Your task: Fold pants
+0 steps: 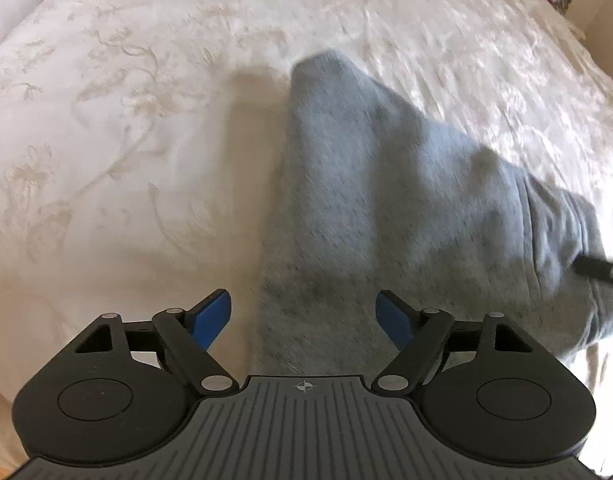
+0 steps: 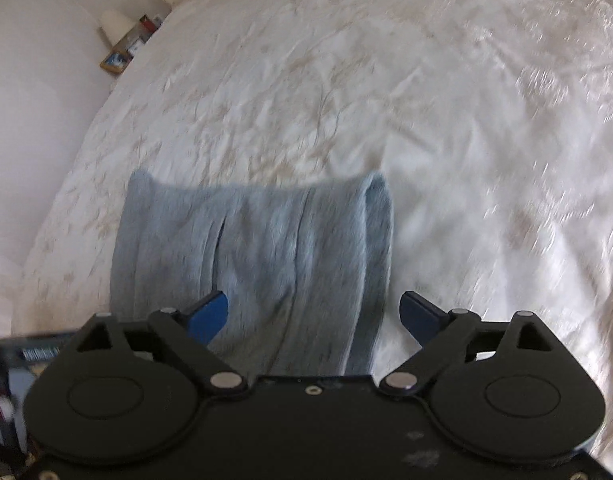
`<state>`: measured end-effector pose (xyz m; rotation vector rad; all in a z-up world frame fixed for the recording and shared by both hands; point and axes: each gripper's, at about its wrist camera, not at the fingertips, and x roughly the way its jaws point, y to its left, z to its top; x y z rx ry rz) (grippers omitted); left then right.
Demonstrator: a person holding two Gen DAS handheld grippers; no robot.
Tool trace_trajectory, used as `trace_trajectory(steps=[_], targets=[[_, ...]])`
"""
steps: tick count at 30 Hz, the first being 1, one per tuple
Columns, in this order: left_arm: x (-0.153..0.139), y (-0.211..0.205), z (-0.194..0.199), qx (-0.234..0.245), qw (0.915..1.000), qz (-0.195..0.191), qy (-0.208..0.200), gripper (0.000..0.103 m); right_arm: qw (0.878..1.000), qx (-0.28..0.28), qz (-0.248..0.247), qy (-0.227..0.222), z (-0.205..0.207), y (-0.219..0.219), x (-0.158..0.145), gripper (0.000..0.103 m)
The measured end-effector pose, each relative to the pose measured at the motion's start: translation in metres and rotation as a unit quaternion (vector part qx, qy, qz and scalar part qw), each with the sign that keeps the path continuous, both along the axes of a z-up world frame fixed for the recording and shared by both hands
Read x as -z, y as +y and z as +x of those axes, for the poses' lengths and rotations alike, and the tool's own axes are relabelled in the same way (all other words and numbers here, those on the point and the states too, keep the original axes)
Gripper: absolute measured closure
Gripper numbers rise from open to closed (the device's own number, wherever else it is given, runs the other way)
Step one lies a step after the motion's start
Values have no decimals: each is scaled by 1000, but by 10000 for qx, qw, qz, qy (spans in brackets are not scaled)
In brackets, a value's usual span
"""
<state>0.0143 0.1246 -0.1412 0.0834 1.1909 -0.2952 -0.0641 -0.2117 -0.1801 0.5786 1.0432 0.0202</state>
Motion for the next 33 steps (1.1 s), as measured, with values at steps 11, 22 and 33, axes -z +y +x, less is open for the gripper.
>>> trace_trajectory(steps=[11,22,33], targets=[[20,-20,34,574,9982,-67,158,14,9988,170,246,393,14,12,26,0],[55,-18,67,451,9946,-513,776,0,9982,14,431,404,33,15,42,0],[60,-35,74,366,9960,-359,731,0,9977,-284,530,320,60,13,48,0]])
